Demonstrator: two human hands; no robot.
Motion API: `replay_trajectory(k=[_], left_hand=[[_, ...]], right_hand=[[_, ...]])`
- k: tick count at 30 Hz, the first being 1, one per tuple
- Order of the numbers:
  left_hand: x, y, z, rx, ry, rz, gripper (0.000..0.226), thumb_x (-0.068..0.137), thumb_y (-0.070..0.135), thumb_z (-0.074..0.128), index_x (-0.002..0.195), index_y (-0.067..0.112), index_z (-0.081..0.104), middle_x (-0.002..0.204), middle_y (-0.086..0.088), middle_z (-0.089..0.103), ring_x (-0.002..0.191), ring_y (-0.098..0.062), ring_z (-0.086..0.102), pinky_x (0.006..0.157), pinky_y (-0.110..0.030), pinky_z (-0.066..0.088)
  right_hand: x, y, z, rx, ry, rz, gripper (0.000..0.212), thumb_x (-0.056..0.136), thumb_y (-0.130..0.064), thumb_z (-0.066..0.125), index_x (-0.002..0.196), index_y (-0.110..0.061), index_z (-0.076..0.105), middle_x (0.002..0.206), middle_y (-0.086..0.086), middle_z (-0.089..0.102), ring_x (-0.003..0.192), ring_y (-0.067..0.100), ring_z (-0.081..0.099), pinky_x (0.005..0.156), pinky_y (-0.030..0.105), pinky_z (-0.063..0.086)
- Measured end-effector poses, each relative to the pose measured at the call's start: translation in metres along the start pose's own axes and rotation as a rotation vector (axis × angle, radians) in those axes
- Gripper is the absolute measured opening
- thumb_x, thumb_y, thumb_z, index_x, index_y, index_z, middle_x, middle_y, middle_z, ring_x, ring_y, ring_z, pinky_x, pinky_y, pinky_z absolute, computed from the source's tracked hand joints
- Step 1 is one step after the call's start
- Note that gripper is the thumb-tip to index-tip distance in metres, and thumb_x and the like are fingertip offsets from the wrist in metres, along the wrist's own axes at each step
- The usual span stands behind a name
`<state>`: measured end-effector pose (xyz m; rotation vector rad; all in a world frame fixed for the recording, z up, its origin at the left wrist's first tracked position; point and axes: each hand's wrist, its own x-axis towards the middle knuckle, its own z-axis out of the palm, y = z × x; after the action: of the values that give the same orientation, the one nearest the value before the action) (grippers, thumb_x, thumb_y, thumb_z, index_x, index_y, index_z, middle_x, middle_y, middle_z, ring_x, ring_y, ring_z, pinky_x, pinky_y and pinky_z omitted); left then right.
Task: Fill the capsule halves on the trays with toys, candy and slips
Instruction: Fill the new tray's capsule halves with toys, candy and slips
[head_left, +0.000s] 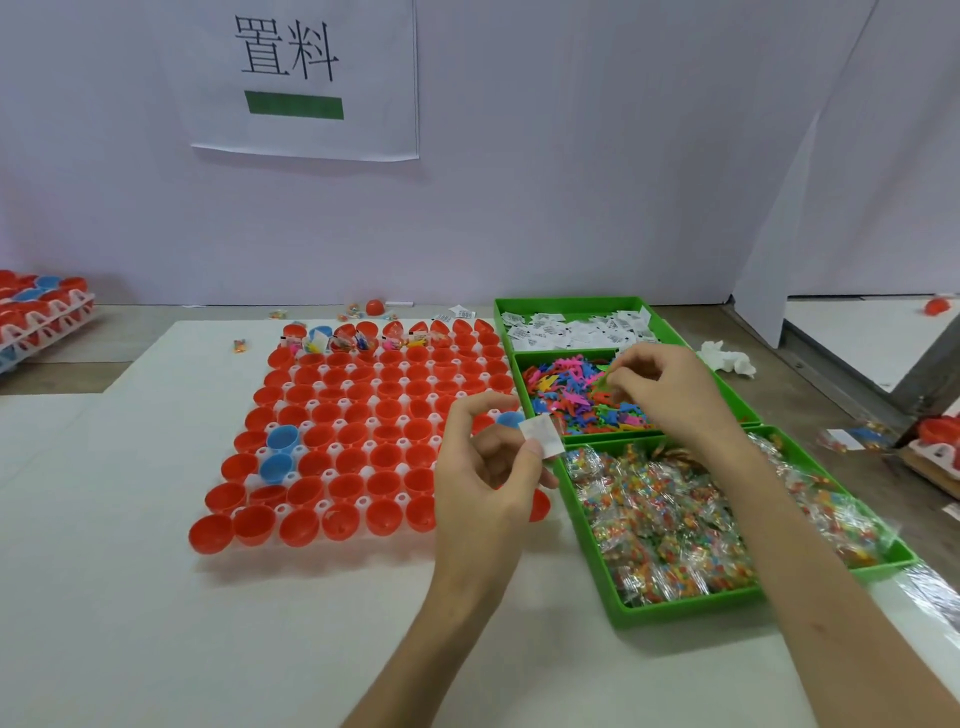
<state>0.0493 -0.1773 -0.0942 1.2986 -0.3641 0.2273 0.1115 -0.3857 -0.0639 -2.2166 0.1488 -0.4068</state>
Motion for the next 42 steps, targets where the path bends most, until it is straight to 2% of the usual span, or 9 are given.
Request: replay_trajectory(k=[5, 9, 14, 20, 23, 26, 34, 38, 42], left_hand=[[0.001, 0.001, 0.000, -0.005, 0.021, 0.001, 0.030, 0.093, -0.010, 0.059, 0.112, 0.013, 0.054, 0.068, -0.011, 0.064, 0.063, -0.026, 0.070, 0.063, -0.030, 0.057], [0.001, -0.001, 0.000, 0.016, 0.023, -0.008, 0.026, 0.093, -0.008, 0.061, 0.109, 0.013, 0.056, 0.067, 0.002, 0.068, 0.067, -0.021, 0.072, 0.066, -0.025, 0.057], [0.003, -0.006, -0.003, 0.169, 0.059, 0.004, 0.021, 0.092, 0.001, 0.066, 0.099, 0.021, 0.065, 0.077, -0.005, 0.072, 0.075, -0.023, 0.072, 0.070, -0.028, 0.058], [0.003, -0.005, -0.003, 0.145, 0.059, -0.039, 0.017, 0.093, 0.004, 0.067, 0.096, 0.021, 0.067, 0.077, -0.002, 0.076, 0.072, -0.017, 0.075, 0.065, -0.019, 0.057], [0.003, -0.005, -0.004, 0.131, 0.073, -0.077, 0.017, 0.093, 0.003, 0.066, 0.097, 0.019, 0.068, 0.077, -0.002, 0.076, 0.072, -0.017, 0.076, 0.065, -0.021, 0.058], [0.003, -0.005, -0.005, 0.147, 0.089, -0.091, 0.020, 0.093, 0.001, 0.065, 0.098, 0.020, 0.068, 0.076, -0.002, 0.076, 0.072, -0.016, 0.075, 0.065, -0.021, 0.058], [0.001, -0.008, -0.003, 0.305, 0.021, 0.002, 0.016, 0.092, 0.010, 0.070, 0.098, 0.025, 0.070, 0.078, 0.006, 0.074, 0.074, -0.015, 0.073, 0.069, -0.032, 0.061], [0.002, -0.009, -0.004, 0.314, 0.021, -0.015, 0.018, 0.091, 0.006, 0.071, 0.100, 0.021, 0.070, 0.078, 0.006, 0.075, 0.073, -0.013, 0.073, 0.070, -0.032, 0.061], [0.004, -0.010, -0.007, 0.297, 0.047, -0.036, 0.018, 0.092, 0.007, 0.070, 0.103, 0.021, 0.072, 0.080, 0.004, 0.076, 0.076, -0.013, 0.074, 0.072, -0.030, 0.061]], right_hand=[[-0.015, -0.024, -0.008, 0.548, -0.473, -0.114, 0.018, 0.091, -0.009, 0.054, 0.080, -0.013, 0.068, 0.082, 0.005, 0.066, 0.072, 0.015, 0.061, 0.069, 0.023, 0.052], [-0.026, -0.036, -0.003, 0.507, -0.678, -0.177, 0.008, 0.082, -0.020, 0.061, 0.082, -0.014, 0.067, 0.085, 0.009, 0.060, 0.073, 0.016, 0.058, 0.072, 0.022, 0.050], [-0.030, -0.036, 0.005, 0.194, -0.624, -0.228, 0.010, 0.093, -0.013, 0.062, 0.085, -0.018, 0.066, 0.074, -0.008, 0.068, 0.073, 0.008, 0.066, 0.074, 0.018, 0.050], [-0.030, -0.036, 0.005, 0.216, -0.570, -0.275, 0.005, 0.093, -0.009, 0.068, 0.091, -0.013, 0.070, 0.086, 0.006, 0.073, 0.078, 0.019, 0.071, 0.076, 0.025, 0.056], [-0.031, -0.038, 0.002, 0.266, -0.532, -0.275, 0.004, 0.089, -0.014, 0.072, 0.088, -0.018, 0.073, 0.086, 0.004, 0.074, 0.078, 0.016, 0.071, 0.075, 0.023, 0.056], [-0.030, -0.038, -0.003, 0.276, -0.492, -0.300, 0.002, 0.085, -0.024, 0.073, 0.086, -0.025, 0.073, 0.093, -0.003, 0.071, 0.090, 0.015, 0.069, 0.086, 0.026, 0.055], [-0.031, -0.037, 0.006, 0.152, -0.529, -0.337, 0.011, 0.090, -0.008, 0.072, 0.088, -0.019, 0.074, 0.100, -0.005, 0.072, 0.094, 0.011, 0.070, 0.083, 0.024, 0.056], [-0.032, -0.037, 0.009, 0.157, -0.517, -0.331, 0.013, 0.090, -0.008, 0.072, 0.090, -0.020, 0.074, 0.091, -0.003, 0.075, 0.087, 0.012, 0.072, 0.079, 0.021, 0.056], [-0.033, -0.037, 0.016, 0.169, -0.456, -0.352, 0.014, 0.088, -0.007, 0.074, 0.089, -0.021, 0.075, 0.088, -0.002, 0.073, 0.085, 0.015, 0.071, 0.078, 0.030, 0.058]])
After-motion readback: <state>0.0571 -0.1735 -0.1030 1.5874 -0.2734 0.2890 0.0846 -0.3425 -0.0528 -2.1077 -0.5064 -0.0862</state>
